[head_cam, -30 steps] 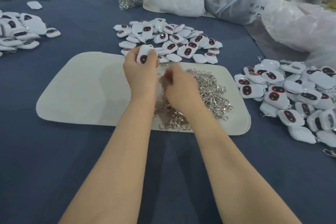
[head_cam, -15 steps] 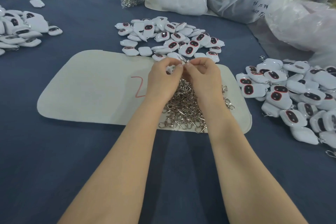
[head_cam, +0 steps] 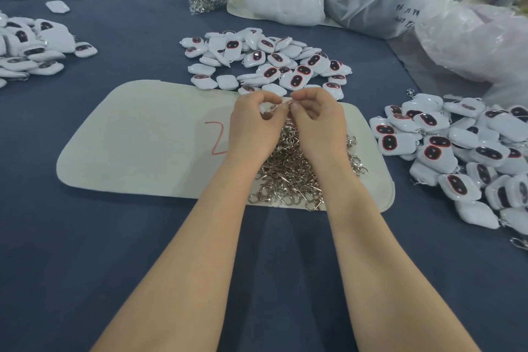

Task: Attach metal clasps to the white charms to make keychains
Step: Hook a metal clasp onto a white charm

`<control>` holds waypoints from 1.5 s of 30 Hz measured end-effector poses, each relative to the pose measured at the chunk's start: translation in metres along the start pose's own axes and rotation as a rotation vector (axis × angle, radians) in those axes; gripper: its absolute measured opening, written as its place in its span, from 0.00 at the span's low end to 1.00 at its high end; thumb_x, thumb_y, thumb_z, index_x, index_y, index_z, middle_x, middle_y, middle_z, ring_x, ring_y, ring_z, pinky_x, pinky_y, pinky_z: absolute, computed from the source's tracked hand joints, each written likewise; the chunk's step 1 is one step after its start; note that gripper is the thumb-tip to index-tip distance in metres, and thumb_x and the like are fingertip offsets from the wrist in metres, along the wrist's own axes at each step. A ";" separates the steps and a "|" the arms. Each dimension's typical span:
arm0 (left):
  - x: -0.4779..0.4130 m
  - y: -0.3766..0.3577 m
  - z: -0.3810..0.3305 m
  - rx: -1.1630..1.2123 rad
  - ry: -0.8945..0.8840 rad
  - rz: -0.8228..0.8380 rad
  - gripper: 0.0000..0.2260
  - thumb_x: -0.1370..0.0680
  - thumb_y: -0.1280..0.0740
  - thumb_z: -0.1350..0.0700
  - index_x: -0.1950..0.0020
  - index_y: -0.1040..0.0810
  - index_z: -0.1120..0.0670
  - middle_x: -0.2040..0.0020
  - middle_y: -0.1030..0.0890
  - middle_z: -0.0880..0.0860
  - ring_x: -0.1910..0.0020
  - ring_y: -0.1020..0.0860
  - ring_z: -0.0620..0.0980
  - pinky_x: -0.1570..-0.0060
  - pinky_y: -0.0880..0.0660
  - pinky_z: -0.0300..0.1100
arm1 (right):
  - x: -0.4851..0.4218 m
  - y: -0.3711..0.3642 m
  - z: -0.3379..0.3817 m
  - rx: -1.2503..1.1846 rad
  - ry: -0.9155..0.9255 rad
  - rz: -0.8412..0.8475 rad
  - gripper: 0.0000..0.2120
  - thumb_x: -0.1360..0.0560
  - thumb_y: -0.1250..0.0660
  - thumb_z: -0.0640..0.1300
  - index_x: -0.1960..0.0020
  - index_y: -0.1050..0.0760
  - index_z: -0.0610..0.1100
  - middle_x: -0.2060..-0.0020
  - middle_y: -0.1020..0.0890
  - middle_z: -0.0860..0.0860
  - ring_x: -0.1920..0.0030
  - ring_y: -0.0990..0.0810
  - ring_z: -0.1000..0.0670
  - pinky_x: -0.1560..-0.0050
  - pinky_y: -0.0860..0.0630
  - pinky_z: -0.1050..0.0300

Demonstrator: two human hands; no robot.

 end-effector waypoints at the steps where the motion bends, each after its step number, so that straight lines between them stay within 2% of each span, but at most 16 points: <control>1: 0.000 0.000 0.000 -0.003 -0.008 0.000 0.04 0.24 0.32 0.55 0.50 0.20 0.52 0.47 0.26 0.49 0.64 0.28 0.26 0.62 0.36 0.18 | 0.001 0.000 0.000 0.014 0.022 -0.005 0.14 0.24 0.36 0.33 0.57 0.27 0.53 0.61 0.20 0.57 0.56 0.20 0.56 0.50 0.23 0.61; 3: 0.000 -0.001 -0.001 -0.015 0.000 0.004 0.06 0.24 0.31 0.55 0.48 0.20 0.51 0.44 0.27 0.50 0.64 0.27 0.34 0.63 0.35 0.19 | 0.003 0.000 0.002 0.093 0.095 -0.009 0.10 0.23 0.37 0.34 0.52 0.26 0.48 0.59 0.19 0.58 0.56 0.20 0.59 0.51 0.24 0.65; 7: -0.001 0.001 0.000 -0.061 -0.019 -0.026 0.04 0.23 0.32 0.55 0.49 0.21 0.51 0.45 0.26 0.49 0.66 0.28 0.27 0.64 0.34 0.21 | 0.008 -0.004 0.006 0.275 0.255 -0.008 0.09 0.22 0.40 0.34 0.45 0.25 0.42 0.53 0.16 0.50 0.53 0.19 0.51 0.54 0.28 0.64; 8: -0.001 0.002 0.000 -0.086 -0.034 -0.039 0.04 0.23 0.33 0.56 0.49 0.21 0.52 0.44 0.26 0.49 0.64 0.27 0.29 0.64 0.33 0.22 | 0.009 -0.005 0.007 0.305 0.273 -0.012 0.10 0.22 0.40 0.34 0.44 0.25 0.41 0.52 0.16 0.50 0.53 0.19 0.50 0.54 0.29 0.63; 12: 0.003 0.001 -0.002 -0.278 -0.159 -0.077 0.04 0.23 0.34 0.56 0.51 0.22 0.54 0.41 0.28 0.50 0.52 0.23 0.48 0.56 0.28 0.42 | 0.009 -0.007 0.007 0.286 0.257 0.002 0.09 0.22 0.40 0.34 0.44 0.25 0.40 0.51 0.16 0.47 0.51 0.19 0.48 0.52 0.27 0.62; 15: 0.004 0.001 -0.002 -0.347 -0.217 -0.076 0.04 0.23 0.34 0.56 0.52 0.22 0.56 0.39 0.28 0.51 0.50 0.24 0.51 0.56 0.28 0.44 | 0.010 -0.006 0.007 0.269 0.240 0.009 0.09 0.22 0.40 0.34 0.44 0.25 0.39 0.51 0.16 0.46 0.52 0.19 0.49 0.51 0.26 0.61; 18: 0.001 0.002 -0.001 -0.245 -0.172 -0.070 0.03 0.23 0.35 0.57 0.52 0.23 0.56 0.40 0.28 0.52 0.52 0.23 0.47 0.53 0.27 0.42 | 0.010 -0.007 0.008 0.197 0.195 0.024 0.09 0.22 0.39 0.35 0.43 0.26 0.40 0.52 0.17 0.49 0.55 0.20 0.53 0.52 0.26 0.67; 21: -0.001 0.004 0.000 -0.094 -0.088 -0.103 0.02 0.23 0.35 0.59 0.52 0.22 0.56 0.42 0.26 0.53 0.59 0.27 0.30 0.59 0.33 0.24 | 0.009 -0.008 0.006 0.159 0.142 0.048 0.08 0.22 0.36 0.39 0.43 0.25 0.43 0.50 0.21 0.54 0.57 0.24 0.59 0.57 0.31 0.75; 24: -0.001 0.004 0.000 -0.011 -0.064 -0.102 0.01 0.23 0.34 0.60 0.54 0.23 0.56 0.43 0.25 0.55 0.61 0.33 0.18 0.61 0.37 0.17 | 0.007 -0.008 0.005 0.127 0.098 0.035 0.05 0.22 0.36 0.39 0.47 0.24 0.44 0.55 0.21 0.56 0.58 0.24 0.62 0.57 0.32 0.77; 26: 0.000 0.004 -0.001 -0.012 -0.064 -0.089 0.02 0.23 0.34 0.60 0.55 0.23 0.55 0.43 0.25 0.55 0.62 0.32 0.18 0.62 0.37 0.17 | 0.006 -0.007 0.005 0.083 0.074 0.013 0.04 0.23 0.35 0.38 0.50 0.24 0.45 0.59 0.22 0.59 0.59 0.24 0.63 0.56 0.31 0.76; 29: -0.001 0.003 0.000 -0.057 -0.058 -0.066 0.02 0.23 0.33 0.58 0.55 0.23 0.53 0.44 0.26 0.52 0.63 0.28 0.30 0.63 0.36 0.18 | 0.006 -0.006 0.005 0.069 0.088 0.002 0.06 0.23 0.36 0.36 0.53 0.25 0.46 0.61 0.22 0.59 0.60 0.24 0.63 0.57 0.30 0.75; 31: -0.001 0.002 0.000 -0.084 -0.064 -0.053 0.02 0.23 0.33 0.57 0.54 0.21 0.54 0.45 0.28 0.49 0.64 0.29 0.33 0.63 0.36 0.18 | 0.007 -0.006 0.005 0.105 0.120 -0.003 0.07 0.23 0.37 0.35 0.53 0.25 0.45 0.60 0.21 0.56 0.60 0.25 0.64 0.57 0.31 0.76; 34: -0.001 0.001 0.000 -0.117 -0.094 -0.049 0.03 0.23 0.33 0.56 0.53 0.20 0.55 0.47 0.29 0.47 0.63 0.29 0.33 0.63 0.35 0.20 | 0.006 -0.007 0.003 0.160 0.159 -0.021 0.07 0.23 0.38 0.34 0.50 0.24 0.42 0.54 0.19 0.48 0.57 0.24 0.57 0.57 0.31 0.75; 37: 0.001 0.001 -0.002 -0.115 -0.120 -0.061 0.02 0.23 0.33 0.57 0.53 0.21 0.54 0.49 0.29 0.46 0.63 0.27 0.35 0.63 0.34 0.26 | 0.006 -0.009 0.002 0.153 0.165 -0.035 0.07 0.23 0.39 0.34 0.51 0.25 0.43 0.54 0.20 0.47 0.56 0.24 0.53 0.57 0.31 0.74; 41: 0.001 0.000 -0.003 -0.106 -0.147 -0.066 0.04 0.23 0.34 0.59 0.57 0.25 0.51 0.51 0.29 0.47 0.65 0.29 0.25 0.63 0.36 0.21 | 0.007 -0.009 0.002 0.110 0.167 -0.046 0.07 0.23 0.38 0.34 0.52 0.28 0.45 0.58 0.22 0.52 0.60 0.26 0.60 0.58 0.31 0.75; 45: 0.000 0.001 -0.002 -0.048 -0.144 -0.095 0.04 0.23 0.33 0.60 0.57 0.25 0.52 0.51 0.27 0.49 0.61 0.32 0.19 0.61 0.38 0.17 | 0.008 -0.009 0.003 0.070 0.164 -0.033 0.07 0.25 0.35 0.34 0.54 0.30 0.45 0.62 0.24 0.55 0.64 0.27 0.59 0.61 0.30 0.72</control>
Point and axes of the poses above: each hand's wrist, its own x-axis away from the middle knuckle, its own y-axis out of the back of the hand, z = x × y, the point moved 2 cm from there along -x, towards the middle knuckle
